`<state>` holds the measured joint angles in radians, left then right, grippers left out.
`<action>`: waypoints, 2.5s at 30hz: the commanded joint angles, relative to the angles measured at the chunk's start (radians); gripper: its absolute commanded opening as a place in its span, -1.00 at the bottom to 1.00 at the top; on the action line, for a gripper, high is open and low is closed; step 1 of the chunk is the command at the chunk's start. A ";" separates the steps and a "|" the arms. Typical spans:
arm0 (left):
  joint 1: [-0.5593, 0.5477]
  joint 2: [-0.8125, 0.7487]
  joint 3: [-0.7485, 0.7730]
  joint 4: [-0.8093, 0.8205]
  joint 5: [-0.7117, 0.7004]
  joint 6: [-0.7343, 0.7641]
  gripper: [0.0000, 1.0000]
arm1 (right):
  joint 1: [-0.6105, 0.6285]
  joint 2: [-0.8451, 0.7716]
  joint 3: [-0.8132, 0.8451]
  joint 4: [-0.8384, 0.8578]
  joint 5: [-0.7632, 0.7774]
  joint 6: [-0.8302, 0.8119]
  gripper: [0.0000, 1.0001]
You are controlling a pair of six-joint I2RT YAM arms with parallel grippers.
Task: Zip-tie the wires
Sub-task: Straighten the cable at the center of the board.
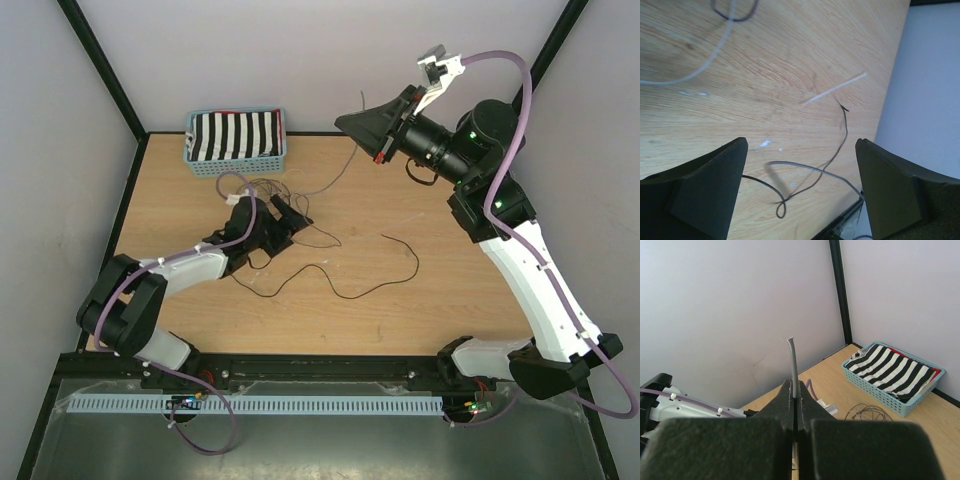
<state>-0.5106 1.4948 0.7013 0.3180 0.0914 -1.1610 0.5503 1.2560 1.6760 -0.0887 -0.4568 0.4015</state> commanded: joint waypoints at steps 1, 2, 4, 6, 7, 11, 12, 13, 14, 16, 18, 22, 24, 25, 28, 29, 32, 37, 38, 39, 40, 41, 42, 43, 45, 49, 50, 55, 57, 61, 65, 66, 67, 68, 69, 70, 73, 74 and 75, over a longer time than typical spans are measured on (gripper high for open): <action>-0.031 0.024 0.056 0.048 0.024 -0.020 0.81 | 0.000 -0.006 -0.015 0.080 -0.012 0.045 -1.00; -0.035 0.030 0.058 0.049 0.025 -0.020 0.80 | 0.000 -0.007 -0.017 0.086 -0.014 0.050 -1.00; -0.045 0.044 0.058 0.050 0.025 -0.020 0.78 | 0.000 -0.009 -0.019 0.093 -0.009 0.050 -1.00; -0.053 0.053 0.053 0.052 0.021 -0.018 0.71 | 0.000 -0.012 -0.019 0.094 0.000 0.046 -1.00; -0.056 0.059 0.049 0.052 0.015 -0.017 0.64 | 0.001 -0.013 -0.020 0.095 0.002 0.044 -1.00; -0.056 0.069 0.044 0.057 -0.013 -0.007 0.09 | 0.000 -0.020 -0.027 0.100 0.000 0.047 -1.00; -0.055 0.070 0.049 0.058 -0.020 0.002 0.01 | 0.000 -0.022 -0.031 0.103 -0.003 0.049 -1.00; -0.055 0.072 0.055 0.059 -0.027 0.010 -0.04 | 0.000 -0.024 -0.034 0.106 -0.005 0.051 -1.00; -0.055 0.075 0.062 0.058 -0.030 0.015 -0.06 | 0.000 -0.026 -0.035 0.107 -0.004 0.052 -1.00; -0.055 0.085 0.074 0.058 -0.032 0.022 -0.07 | 0.000 -0.028 -0.036 0.108 -0.004 0.051 -1.00; -0.056 0.096 0.085 0.058 -0.021 0.028 -0.07 | 0.001 -0.030 -0.036 0.108 -0.003 0.051 -1.00; -0.061 0.120 0.097 0.058 -0.005 0.027 0.01 | 0.000 -0.032 -0.036 0.108 -0.002 0.051 -1.00; -0.063 0.127 0.096 0.058 -0.005 0.024 0.02 | 0.000 -0.035 -0.040 0.113 -0.004 0.055 -1.00; -0.065 0.128 0.097 0.059 -0.005 0.024 0.01 | 0.000 -0.034 -0.041 0.115 -0.004 0.056 -1.00; -0.067 0.127 0.095 0.059 -0.005 0.028 0.01 | 0.000 -0.035 -0.042 0.116 -0.002 0.054 -1.00; -0.068 0.127 0.094 0.059 -0.004 0.028 0.01 | 0.000 -0.035 -0.043 0.116 -0.001 0.054 -1.00; -0.068 0.128 0.092 0.059 0.000 0.027 -0.04 | 0.000 -0.034 -0.045 0.117 -0.003 0.056 -1.00; -0.069 0.126 0.089 0.059 0.014 0.025 -0.15 | 0.000 -0.035 -0.050 0.116 0.002 0.051 -1.00; -0.070 0.125 0.087 0.059 0.019 0.024 -0.18 | 0.000 -0.034 -0.050 0.116 0.004 0.050 -1.00; -0.072 0.126 0.086 0.059 0.025 0.024 -0.20 | 0.001 -0.032 -0.050 0.114 0.006 0.048 -1.00; -0.076 0.127 0.085 0.059 0.030 0.023 -0.22 | 0.001 -0.030 -0.051 0.114 0.008 0.043 -1.00; -0.079 0.127 0.081 0.061 0.033 0.023 -0.23 | 0.000 -0.029 -0.050 0.111 0.011 0.042 -1.00; -0.082 0.128 0.076 0.061 0.035 0.020 -0.25 | 0.000 -0.027 -0.050 0.111 0.015 0.039 -1.00; -0.084 0.128 0.072 0.062 0.035 0.017 -0.28 | 0.000 -0.025 -0.049 0.110 0.017 0.038 -1.00; -0.086 0.129 0.066 0.064 0.033 0.014 -0.35 | 0.000 -0.023 -0.050 0.108 0.017 0.039 -1.00; -0.086 0.136 0.069 0.067 0.036 0.013 -0.50 | 0.000 -0.021 -0.052 0.106 0.012 0.040 -1.00; -0.086 0.137 0.070 0.068 0.038 0.013 -0.55 | 0.000 -0.021 -0.052 0.106 0.013 0.039 -1.00; -0.086 0.129 0.067 0.069 0.032 0.018 -0.86 | 0.000 -0.021 -0.053 0.095 0.026 0.023 -1.00; -0.080 0.117 0.059 0.067 0.027 0.022 -1.00 | 0.000 -0.022 -0.056 0.080 0.039 0.014 -1.00; -0.038 0.073 0.014 0.066 0.033 0.042 -1.00 | 0.000 -0.037 -0.068 0.013 0.111 -0.068 -1.00; 0.058 -0.020 -0.080 0.061 0.054 0.057 -1.00 | 0.001 -0.074 -0.109 -0.081 0.245 -0.169 -1.00; 0.089 -0.047 -0.103 0.055 0.064 0.062 -1.00 | 0.001 -0.081 -0.116 -0.111 0.283 -0.202 -1.00; 0.121 -0.079 -0.125 0.042 0.071 0.069 -1.00 | 0.000 -0.084 -0.118 -0.150 0.316 -0.225 -1.00; 0.163 -0.123 -0.148 0.023 0.077 0.079 -1.00 | 0.000 -0.085 -0.125 -0.184 0.350 -0.247 -1.00; 0.192 -0.160 -0.165 0.000 0.079 0.090 -1.00 | 0.000 -0.094 -0.137 -0.213 0.386 -0.262 -1.00; 0.222 -0.198 -0.180 -0.031 0.079 0.106 -1.00 | 0.000 -0.104 -0.160 -0.232 0.418 -0.276 -1.00; 0.295 -0.313 -0.196 -0.169 0.068 0.177 -1.00 | 0.000 -0.140 -0.249 -0.272 0.517 -0.312 -1.00; 0.310 -0.348 -0.195 -0.212 0.061 0.202 -1.00 | 0.001 -0.150 -0.279 -0.286 0.546 -0.320 -1.00; 0.326 -0.386 -0.193 -0.259 0.052 0.229 -1.00 | 0.001 -0.160 -0.310 -0.300 0.568 -0.326 -1.00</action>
<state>-0.2298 1.2301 0.5156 0.2306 0.1532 -1.0447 0.5503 1.1381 1.4528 -0.2852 -0.0559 0.1505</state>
